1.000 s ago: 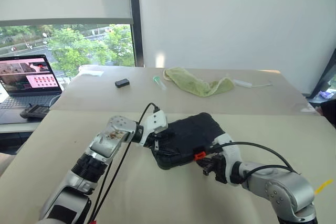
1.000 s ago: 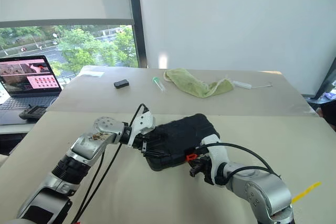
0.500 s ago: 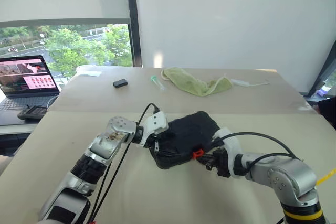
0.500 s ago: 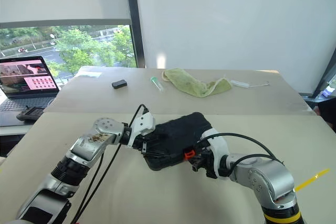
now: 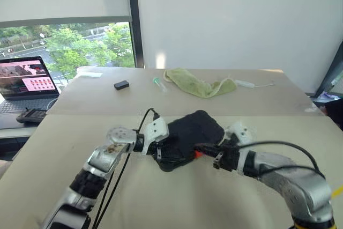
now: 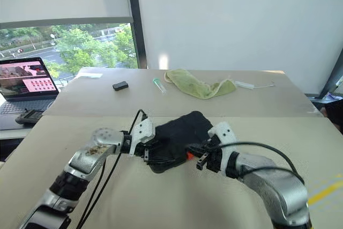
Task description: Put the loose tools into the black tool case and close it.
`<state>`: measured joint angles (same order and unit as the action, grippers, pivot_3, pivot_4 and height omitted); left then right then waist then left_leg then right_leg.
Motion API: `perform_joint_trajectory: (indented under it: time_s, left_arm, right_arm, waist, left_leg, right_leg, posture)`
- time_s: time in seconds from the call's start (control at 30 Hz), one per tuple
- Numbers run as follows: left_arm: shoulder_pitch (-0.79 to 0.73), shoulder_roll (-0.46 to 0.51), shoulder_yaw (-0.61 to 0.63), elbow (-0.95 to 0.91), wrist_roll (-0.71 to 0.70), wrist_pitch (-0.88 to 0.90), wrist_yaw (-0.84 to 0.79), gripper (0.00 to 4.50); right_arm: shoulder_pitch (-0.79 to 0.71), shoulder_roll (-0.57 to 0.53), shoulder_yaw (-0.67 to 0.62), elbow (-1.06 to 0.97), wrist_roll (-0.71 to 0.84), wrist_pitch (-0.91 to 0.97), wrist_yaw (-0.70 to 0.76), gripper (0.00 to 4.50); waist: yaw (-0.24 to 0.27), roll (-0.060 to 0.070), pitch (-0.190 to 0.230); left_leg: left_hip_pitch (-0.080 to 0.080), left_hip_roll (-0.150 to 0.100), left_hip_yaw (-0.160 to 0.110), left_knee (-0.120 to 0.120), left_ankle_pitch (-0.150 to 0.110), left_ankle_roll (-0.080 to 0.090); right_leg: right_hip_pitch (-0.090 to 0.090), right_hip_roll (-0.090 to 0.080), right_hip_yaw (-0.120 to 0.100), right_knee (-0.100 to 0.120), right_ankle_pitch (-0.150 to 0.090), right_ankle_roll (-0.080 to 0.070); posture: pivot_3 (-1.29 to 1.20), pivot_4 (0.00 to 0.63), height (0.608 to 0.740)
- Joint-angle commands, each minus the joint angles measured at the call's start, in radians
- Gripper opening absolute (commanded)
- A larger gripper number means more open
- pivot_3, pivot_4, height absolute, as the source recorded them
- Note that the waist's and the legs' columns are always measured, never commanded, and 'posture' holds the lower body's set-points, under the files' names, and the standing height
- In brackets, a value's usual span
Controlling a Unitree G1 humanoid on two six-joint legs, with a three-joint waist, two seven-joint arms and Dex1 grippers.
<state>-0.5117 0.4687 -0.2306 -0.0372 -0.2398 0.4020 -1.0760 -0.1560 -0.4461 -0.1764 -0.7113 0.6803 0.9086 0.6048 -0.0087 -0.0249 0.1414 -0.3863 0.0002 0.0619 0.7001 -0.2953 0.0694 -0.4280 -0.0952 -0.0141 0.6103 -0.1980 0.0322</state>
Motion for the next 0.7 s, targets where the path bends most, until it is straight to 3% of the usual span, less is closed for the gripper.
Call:
perform_joint_trajectory:
  time_s: [0.03,0.23,0.37,0.5,0.7]
  left_arm:
    - [0.076,0.016,0.173,-0.103,-0.16,0.129,0.048,4.5]
    - [0.369,0.129,0.388,-0.348,-0.298,0.216,0.091,4.5]
    - [0.547,0.189,0.484,-0.428,-0.34,0.224,0.085,4.5]
    - [0.725,0.237,0.56,-0.482,-0.332,0.184,0.072,4.5]
    - [0.79,0.249,0.599,-0.454,-0.363,0.161,0.046,4.5]
  right_arm:
    - [0.19,-0.078,-0.147,-0.083,0.002,-0.135,0.097,0.77]
    - [0.557,-0.187,-0.371,-0.062,-0.045,-0.323,0.284,2.85]
    - [0.677,-0.192,-0.5,-0.008,-0.036,-0.409,0.36,4.3]
    - [0.759,-0.195,-0.585,0.047,-0.066,-0.505,0.424,4.47]
    - [0.802,-0.211,-0.593,0.135,-0.11,-0.596,0.476,4.47]
  waist:
    - [0.004,0.0,0.0]
    - [0.008,0.001,0.002]
    - [0.016,0.002,0.003]
    - [0.022,0.003,0.004]
    - [0.031,0.004,0.004]
  left_leg:
    - [-0.001,0.0,0.0,0.0,0.0,0.0]
    - [-0.003,-0.002,0.0,-0.001,-0.001,0.0]
    - [0.0,-0.002,0.0,-0.001,-0.001,-0.001]
    - [0.003,-0.001,0.0,-0.002,-0.001,-0.002]
    - [0.003,-0.001,0.0,-0.003,-0.001,-0.002]
  right_leg:
    - [0.0,0.0,0.0,0.0,0.0,0.0]
    - [-0.002,-0.009,-0.001,-0.002,-0.002,0.002]
    - [-0.001,-0.011,-0.002,-0.002,-0.004,-0.001]
    - [0.002,-0.012,-0.001,-0.002,-0.01,-0.009]
    - [0.002,-0.012,-0.001,-0.002,-0.013,-0.006]
  posture:
    - [0.0,0.15,0.74]
    - [0.0,0.15,0.74]
    - [0.0,0.15,0.74]
    - [0.0,0.15,0.74]
    - [0.0,0.15,0.74]
